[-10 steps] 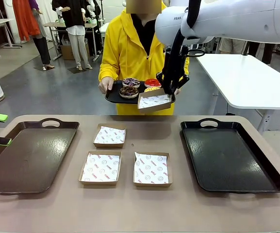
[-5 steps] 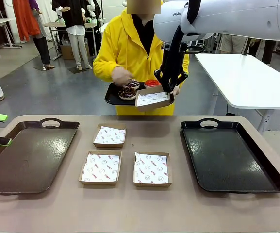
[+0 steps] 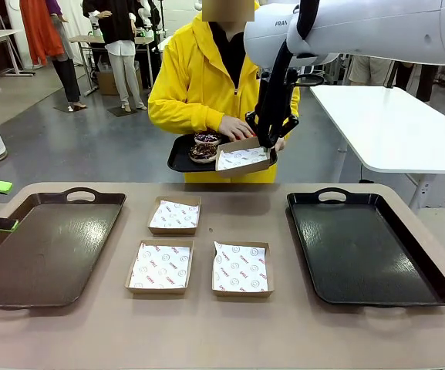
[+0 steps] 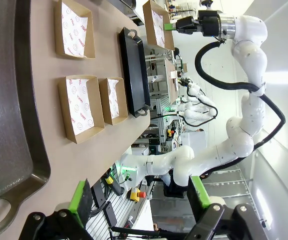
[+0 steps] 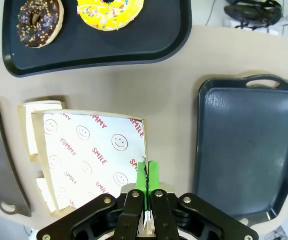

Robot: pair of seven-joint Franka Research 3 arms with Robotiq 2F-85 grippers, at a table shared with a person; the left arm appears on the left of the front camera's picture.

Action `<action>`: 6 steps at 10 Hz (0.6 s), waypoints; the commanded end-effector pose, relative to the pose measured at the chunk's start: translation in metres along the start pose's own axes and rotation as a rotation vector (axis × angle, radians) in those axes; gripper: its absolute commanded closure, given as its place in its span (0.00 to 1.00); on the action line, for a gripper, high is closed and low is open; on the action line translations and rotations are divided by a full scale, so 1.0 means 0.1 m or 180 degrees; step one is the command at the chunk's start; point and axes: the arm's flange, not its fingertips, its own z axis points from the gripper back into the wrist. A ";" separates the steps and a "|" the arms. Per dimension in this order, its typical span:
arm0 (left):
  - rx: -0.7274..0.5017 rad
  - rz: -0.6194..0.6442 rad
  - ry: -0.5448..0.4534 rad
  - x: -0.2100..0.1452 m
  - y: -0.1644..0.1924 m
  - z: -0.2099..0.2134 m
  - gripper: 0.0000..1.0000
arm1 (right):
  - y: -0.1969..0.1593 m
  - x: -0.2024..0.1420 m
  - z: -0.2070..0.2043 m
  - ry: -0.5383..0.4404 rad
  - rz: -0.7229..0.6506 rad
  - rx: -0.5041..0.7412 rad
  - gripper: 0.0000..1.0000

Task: Individually package the donuts and arrange them on the tray.
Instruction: Place the picked Paper togo box on the Handle tray while simultaneously picking up another Paper togo box from the table with the other hand.

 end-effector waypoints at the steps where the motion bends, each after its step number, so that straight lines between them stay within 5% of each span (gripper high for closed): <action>1: -0.0062 -0.0021 -0.0032 0.01 -0.01 0.01 0.00 | -0.04 -0.06 -0.02 -0.0015 -0.0037 -0.0010 1.00; 6: -0.0062 -0.0021 -0.0032 0.01 -0.01 0.01 0.00 | -0.04 -0.06 -0.02 -0.0015 -0.0037 -0.0010 1.00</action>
